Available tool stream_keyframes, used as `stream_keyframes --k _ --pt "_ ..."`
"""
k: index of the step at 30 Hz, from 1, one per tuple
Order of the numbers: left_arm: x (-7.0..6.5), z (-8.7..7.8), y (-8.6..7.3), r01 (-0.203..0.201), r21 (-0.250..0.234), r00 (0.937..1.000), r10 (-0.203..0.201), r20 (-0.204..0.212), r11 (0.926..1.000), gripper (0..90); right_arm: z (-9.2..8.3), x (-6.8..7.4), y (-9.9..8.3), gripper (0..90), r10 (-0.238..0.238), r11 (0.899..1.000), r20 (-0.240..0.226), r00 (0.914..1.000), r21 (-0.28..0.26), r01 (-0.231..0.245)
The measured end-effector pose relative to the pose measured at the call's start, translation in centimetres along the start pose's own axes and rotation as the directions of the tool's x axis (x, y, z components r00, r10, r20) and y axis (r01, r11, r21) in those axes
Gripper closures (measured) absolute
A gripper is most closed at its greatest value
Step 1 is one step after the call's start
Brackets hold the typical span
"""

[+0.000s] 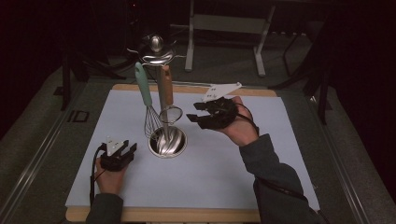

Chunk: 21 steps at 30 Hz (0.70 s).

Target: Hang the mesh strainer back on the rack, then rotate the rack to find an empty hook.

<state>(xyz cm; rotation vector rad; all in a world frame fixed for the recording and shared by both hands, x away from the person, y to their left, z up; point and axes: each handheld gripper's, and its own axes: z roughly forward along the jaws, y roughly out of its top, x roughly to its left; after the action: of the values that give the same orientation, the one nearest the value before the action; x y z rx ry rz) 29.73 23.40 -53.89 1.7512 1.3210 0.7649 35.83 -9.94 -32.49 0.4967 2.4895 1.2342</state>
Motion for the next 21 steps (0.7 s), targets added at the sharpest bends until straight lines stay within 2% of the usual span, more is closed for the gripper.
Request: stream_keyframes --k 7,8,15,19,20,21 --pt "0.0 0.0 0.0 0.001 -0.002 1.0 -0.001 -0.001 1.0 61.5 0.0 0.0 -1.1 53.2 0.007 1.0 -0.007 1.0 0.012 -0.007" --pt "0.0 -0.1 0.0 -0.002 -0.004 1.0 0.002 -0.001 1.0 61.9 0.2 -0.2 -1.8 52.6 0.013 1.0 -0.006 0.9999 0.022 -0.013" --pt "-0.1 -0.2 -0.1 -0.009 -0.015 0.9999 0.009 -0.006 0.9998 66.6 0.5 -0.7 -3.0 52.1 0.03 0.998 -0.005 0.9995 0.047 -0.03" --pt "-0.1 -0.5 -0.1 -0.016 -0.038 0.9998 0.015 -0.012 0.9991 76.5 0.6 -0.9 -3.7 51.9 0.042 0.998 -0.005 0.9991 0.053 -0.041" --pt "-0.3 -0.8 0.0 -0.021 -0.072 0.9997 0.02 -0.011 0.9972 80.0 0.7 -1.0 -4.2 51.8 0.049 0.997 -0.004 0.9988 0.06 -0.049" --pt "-0.3 -0.8 0.0 -0.021 -0.072 0.9997 0.02 -0.011 0.9972 82.6 0.7 -1.0 -4.2 51.8 0.049 0.997 -0.004 0.9988 0.06 -0.049"
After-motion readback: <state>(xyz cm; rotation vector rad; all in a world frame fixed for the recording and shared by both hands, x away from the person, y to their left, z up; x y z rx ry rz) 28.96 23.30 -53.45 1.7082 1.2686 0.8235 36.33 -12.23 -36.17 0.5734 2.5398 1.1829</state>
